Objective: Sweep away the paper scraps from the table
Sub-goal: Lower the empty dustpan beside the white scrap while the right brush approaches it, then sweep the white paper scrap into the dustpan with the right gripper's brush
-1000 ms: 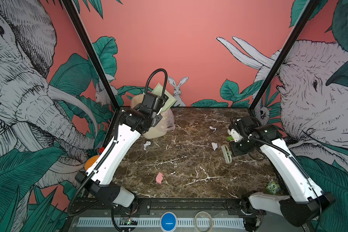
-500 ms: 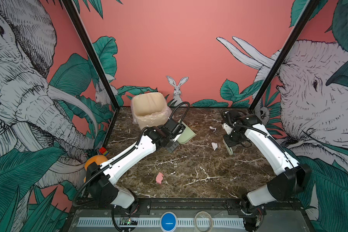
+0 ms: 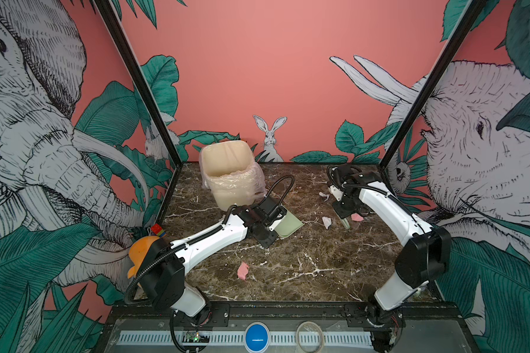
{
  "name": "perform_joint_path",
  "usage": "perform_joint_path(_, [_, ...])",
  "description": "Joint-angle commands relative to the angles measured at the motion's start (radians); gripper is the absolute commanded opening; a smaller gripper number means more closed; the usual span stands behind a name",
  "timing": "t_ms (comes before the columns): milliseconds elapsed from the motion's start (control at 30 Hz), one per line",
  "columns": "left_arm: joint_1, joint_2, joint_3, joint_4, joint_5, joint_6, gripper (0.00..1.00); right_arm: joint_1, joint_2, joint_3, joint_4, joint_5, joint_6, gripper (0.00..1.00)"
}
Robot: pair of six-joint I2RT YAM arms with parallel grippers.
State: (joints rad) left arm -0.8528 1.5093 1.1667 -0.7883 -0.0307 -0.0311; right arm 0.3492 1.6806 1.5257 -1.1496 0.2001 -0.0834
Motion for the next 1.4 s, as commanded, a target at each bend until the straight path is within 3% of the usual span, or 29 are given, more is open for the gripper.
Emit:
perform_joint_path(0, [-0.018, 0.012, -0.023, 0.023, 0.026, -0.017, 0.12, 0.009, 0.027, 0.037, 0.001, 0.026, -0.031, 0.0])
perform_joint_path(533, [-0.062, 0.018, -0.066, -0.032, 0.022, 0.004, 0.11, 0.176, 0.143, 0.101, -0.094, 0.03, -0.037, 0.0])
perform_joint_path(933, [-0.076, -0.054, -0.152, -0.063, 0.043, -0.03, 0.12, 0.372, 0.102, 0.118, -0.164, -0.052, 0.118, 0.0])
perform_joint_path(1367, [-0.162, 0.02, -0.142, -0.046, 0.101, -0.005, 0.12, 0.336, 0.045, 0.131, -0.273, 0.051, 0.162, 0.0])
